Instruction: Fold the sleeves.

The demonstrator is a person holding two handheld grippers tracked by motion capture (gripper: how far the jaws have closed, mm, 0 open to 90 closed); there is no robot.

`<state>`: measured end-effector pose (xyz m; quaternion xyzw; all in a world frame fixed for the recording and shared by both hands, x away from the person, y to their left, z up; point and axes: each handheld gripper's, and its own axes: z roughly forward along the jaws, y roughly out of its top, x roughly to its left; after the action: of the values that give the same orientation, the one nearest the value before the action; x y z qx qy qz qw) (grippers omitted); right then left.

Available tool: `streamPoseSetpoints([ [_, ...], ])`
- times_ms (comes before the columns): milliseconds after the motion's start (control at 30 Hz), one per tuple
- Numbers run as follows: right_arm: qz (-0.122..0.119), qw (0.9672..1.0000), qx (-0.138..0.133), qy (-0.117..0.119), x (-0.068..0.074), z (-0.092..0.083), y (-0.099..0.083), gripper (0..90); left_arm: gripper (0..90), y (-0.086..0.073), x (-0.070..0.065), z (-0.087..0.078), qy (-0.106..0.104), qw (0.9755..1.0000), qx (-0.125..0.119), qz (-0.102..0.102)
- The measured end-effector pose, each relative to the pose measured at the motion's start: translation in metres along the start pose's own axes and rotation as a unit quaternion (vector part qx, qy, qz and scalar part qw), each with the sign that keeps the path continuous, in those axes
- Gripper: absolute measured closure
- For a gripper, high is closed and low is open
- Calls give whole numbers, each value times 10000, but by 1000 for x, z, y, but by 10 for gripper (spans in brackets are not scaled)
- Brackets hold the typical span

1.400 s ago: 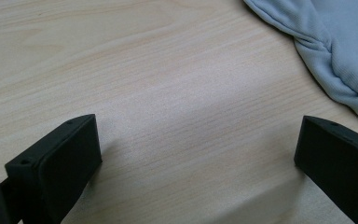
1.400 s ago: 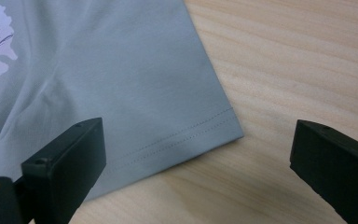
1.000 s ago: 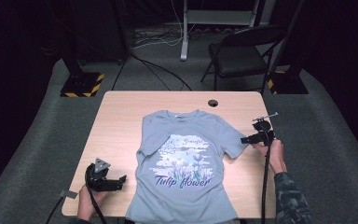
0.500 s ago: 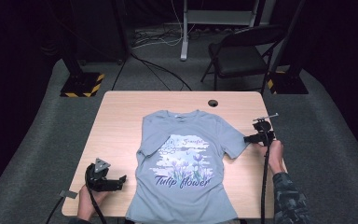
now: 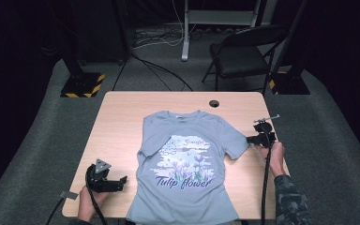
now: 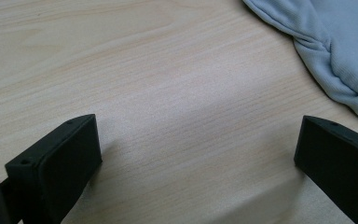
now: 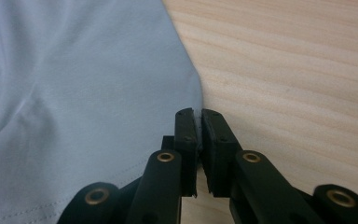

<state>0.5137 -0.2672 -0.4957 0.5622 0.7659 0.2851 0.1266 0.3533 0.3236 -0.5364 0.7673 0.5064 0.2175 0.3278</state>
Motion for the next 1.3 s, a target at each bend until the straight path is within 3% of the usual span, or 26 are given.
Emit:
streamPoseSetpoints([
  [300, -149, 9998, -64, 69, 11, -4, 2, 860, 0, 0, 0, 0, 0, 10000, 0, -1],
  [600, -474, 9986, -153, 170, 31, -7, 9, 869, 0, 0, 0, 0, -1, 10000, -4, -6],
  [1300, -1069, 9930, -256, 442, 79, -3, 28, 868, 0, 0, 0, 0, -1, 10000, -1, -6],
])
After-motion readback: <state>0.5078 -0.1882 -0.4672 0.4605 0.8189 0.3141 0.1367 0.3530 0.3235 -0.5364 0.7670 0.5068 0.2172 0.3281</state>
